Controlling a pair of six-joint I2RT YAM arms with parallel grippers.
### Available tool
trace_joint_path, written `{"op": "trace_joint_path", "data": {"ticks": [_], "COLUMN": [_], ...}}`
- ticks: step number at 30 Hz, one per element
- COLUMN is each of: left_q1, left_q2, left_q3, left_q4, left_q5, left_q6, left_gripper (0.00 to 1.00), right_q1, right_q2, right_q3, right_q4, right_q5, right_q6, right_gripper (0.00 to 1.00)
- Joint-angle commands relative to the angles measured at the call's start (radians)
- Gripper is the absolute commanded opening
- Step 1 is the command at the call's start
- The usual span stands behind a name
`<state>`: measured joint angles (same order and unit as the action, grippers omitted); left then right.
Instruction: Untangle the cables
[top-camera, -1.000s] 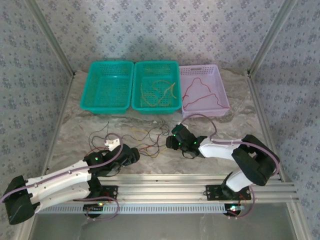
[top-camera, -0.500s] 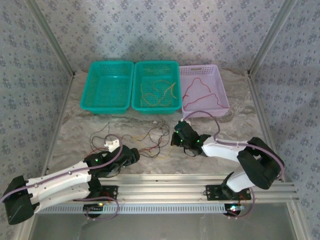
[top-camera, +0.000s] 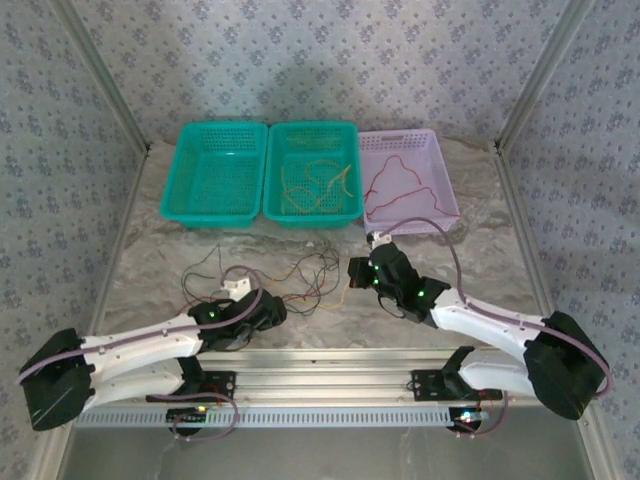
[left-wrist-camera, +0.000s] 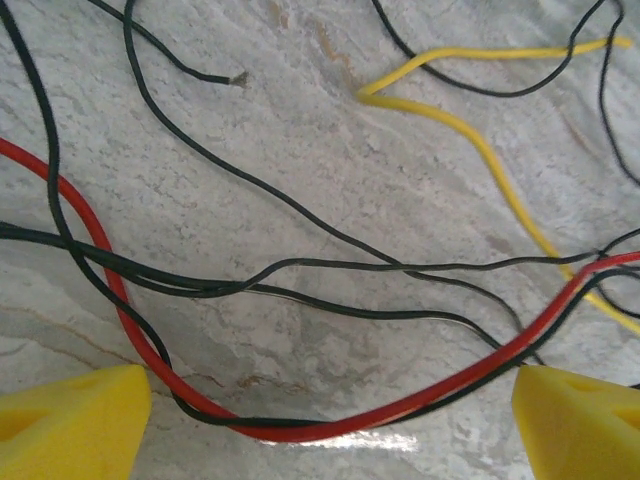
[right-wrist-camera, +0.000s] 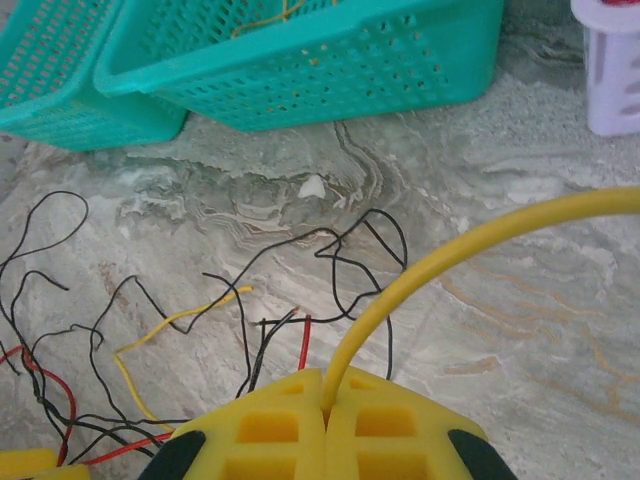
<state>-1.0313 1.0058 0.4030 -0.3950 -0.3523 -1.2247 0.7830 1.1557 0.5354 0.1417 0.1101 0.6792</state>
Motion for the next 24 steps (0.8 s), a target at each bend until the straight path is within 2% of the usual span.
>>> {"op": "trace_joint_path", "data": {"ticks": [1, 3, 9, 12, 16, 24], "left_q1": [-0.012, -0.012, -0.012, -0.012, -0.012, -0.012], "left_q2": [0.036, 0.050, 0.062, 0.072, 0.082, 0.042], "left_q3": [0.040, 0.044, 0.045, 0.051, 0.054, 0.042], "left_q4": [0.018, 0.016, 0.009, 0.012, 0.023, 0.015], "left_q5": [-0.010, -0.019, -0.058, -0.071, -0.070, -0.083], "left_q6": [0.036, 0.047, 0.065, 0.078, 0.083, 0.085], "left_gripper": [0.81, 0.72, 0.61, 0.50, 0.41, 0.15], "right_q1": [-0.009, -0.011, -0.016, -0.016, -0.018, -0.022], "right_q2": [-0.023, -0.033, -0.057, -0.067, -0.079, -0.141], "right_q3": [-0.008, -0.008, 0.002, 0.007, 0.016, 0.028], "right_q4": [0.026, 0.027, 0.035, 0.035, 0.028, -0.021], "right_q5": [-0.024, -0.034, -0.100, -0.115, -0.129, -0.125], "right_q6": [-0.041, -0.042, -0.077, -0.088, -0.095, -0.128], "right_gripper": [0.00, 0.00, 0.00, 0.00, 0.00, 0.00]}}
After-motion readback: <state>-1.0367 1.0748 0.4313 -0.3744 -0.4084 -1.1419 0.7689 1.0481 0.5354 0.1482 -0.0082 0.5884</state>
